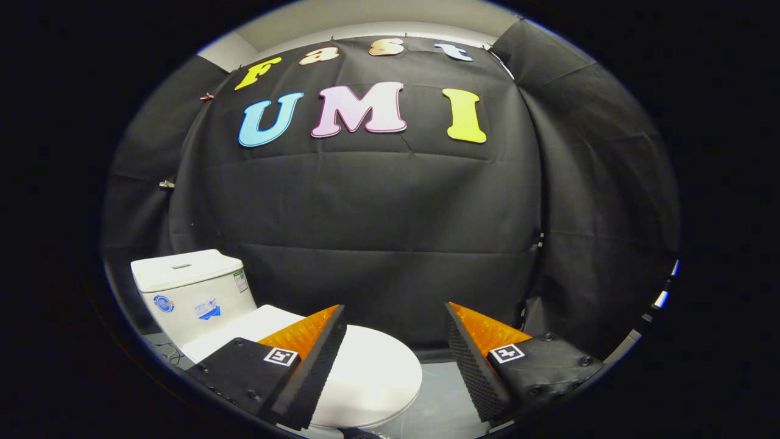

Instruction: Open the toilet lid.

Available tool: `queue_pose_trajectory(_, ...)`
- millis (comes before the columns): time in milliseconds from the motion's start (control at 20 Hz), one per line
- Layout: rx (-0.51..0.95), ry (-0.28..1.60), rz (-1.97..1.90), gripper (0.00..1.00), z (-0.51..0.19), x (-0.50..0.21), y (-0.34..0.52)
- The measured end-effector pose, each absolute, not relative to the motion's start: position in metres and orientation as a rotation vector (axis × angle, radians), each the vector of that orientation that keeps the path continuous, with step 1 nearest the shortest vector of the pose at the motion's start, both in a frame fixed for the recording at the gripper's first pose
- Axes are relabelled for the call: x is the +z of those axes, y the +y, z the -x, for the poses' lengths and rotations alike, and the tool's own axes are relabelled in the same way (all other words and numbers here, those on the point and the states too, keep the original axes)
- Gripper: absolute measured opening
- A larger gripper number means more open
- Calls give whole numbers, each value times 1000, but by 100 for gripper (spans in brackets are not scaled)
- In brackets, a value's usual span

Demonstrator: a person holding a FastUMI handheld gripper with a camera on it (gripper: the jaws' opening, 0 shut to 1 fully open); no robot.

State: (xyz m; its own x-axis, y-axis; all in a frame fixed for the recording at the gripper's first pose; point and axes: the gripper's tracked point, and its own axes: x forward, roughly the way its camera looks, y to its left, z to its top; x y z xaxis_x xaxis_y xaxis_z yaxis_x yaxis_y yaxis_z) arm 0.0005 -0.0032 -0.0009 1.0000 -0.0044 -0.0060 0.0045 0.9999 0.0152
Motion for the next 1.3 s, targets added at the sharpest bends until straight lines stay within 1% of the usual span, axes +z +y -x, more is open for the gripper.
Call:
queue_pose_trajectory(1000,-9,29,-20,98,4,1,-8)
queue_pose_trajectory(1100,21,42,-33,98,4,2,-2)
queue_pose_trajectory(1300,35,80,-44,98,11,-12,-9)
